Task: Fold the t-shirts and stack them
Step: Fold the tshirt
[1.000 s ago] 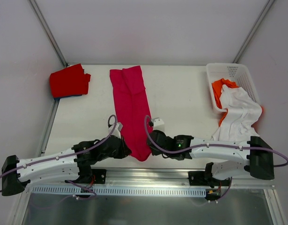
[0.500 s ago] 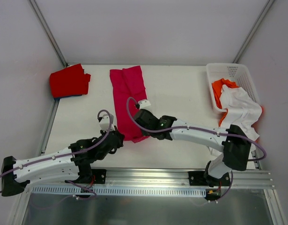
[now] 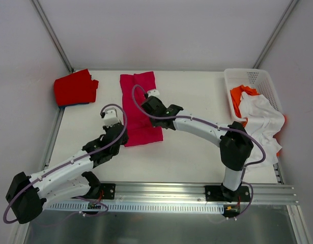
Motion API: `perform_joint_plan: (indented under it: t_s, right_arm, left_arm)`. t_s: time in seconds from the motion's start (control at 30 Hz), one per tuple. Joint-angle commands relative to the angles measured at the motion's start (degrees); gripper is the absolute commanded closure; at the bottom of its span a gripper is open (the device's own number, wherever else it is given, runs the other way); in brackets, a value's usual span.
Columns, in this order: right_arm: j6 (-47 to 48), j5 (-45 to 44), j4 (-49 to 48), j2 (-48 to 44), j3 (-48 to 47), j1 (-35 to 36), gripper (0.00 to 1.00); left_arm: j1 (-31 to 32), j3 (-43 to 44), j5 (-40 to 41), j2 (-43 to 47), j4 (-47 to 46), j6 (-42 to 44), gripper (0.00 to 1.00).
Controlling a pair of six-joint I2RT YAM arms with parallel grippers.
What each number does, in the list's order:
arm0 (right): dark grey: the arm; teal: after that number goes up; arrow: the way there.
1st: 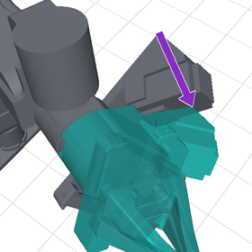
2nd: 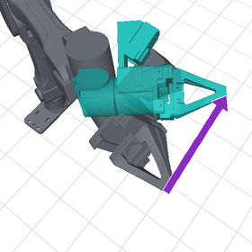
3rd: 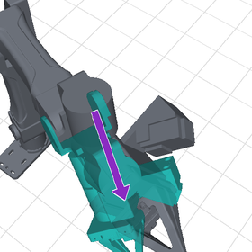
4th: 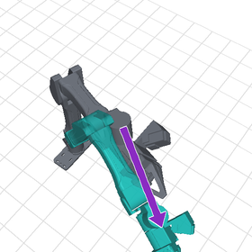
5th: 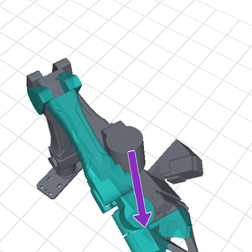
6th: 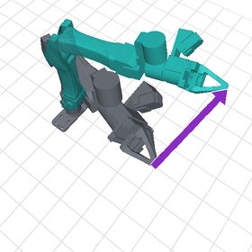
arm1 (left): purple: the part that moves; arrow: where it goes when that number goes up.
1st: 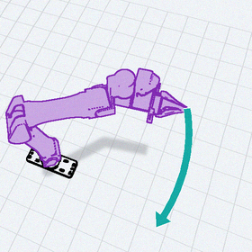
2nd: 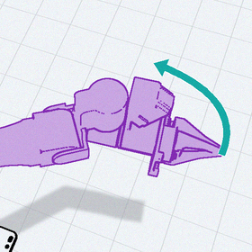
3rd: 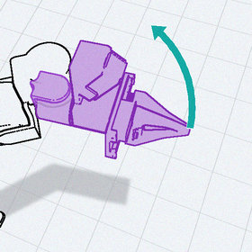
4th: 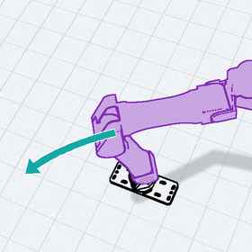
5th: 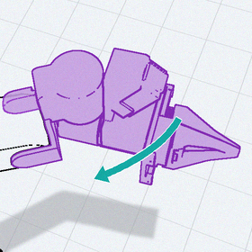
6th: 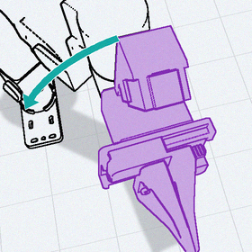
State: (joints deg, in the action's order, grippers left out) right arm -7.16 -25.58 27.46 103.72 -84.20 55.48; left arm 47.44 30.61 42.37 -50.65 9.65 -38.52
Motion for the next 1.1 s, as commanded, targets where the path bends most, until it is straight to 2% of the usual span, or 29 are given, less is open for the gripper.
perform_joint_plan:
  t_s: [0.0, 0.23, 0.4, 0.6, 0.87, 1.07]
  right_arm:
    - [3.6, 0.0, 1.9, 2.3, -4.6, -2.2, 0.99]
    - [4.3, 1.6, 2.3, 6.2, -9.4, -6.3, 0.99]
    - [5.0, 3.3, 2.2, 8.6, -11.1, -8.2, 1.0]
    - [5.5, 5.5, 2.2, 11.8, -13.9, -9.4, 1.0]
    - [6.5, 8.5, 2.2, 16.8, -20.6, -10.6, 0.99]
    - [6.6, 9.4, 3.3, 20.1, -25.0, -11.2, 0.99]
  left_arm:
    - [-4.5, 0.7, -5.4, -3.0, -11.6, 10.0, 1.0]
    - [-12.0, 7.6, -14.6, -17.9, -19.0, 14.3, 1.0]
    - [-16.1, 11.0, -19.8, -24.3, -21.3, 13.8, 1.0]
    - [-17.6, 12.4, -20.4, -28.8, -23.4, 12.9, 1.0]
    - [-19.0, 12.2, -13.8, -29.2, -22.7, 8.8, 1.0]
    - [-21.4, 12.4, -13.1, -30.6, -22.4, 7.8, 1.0]
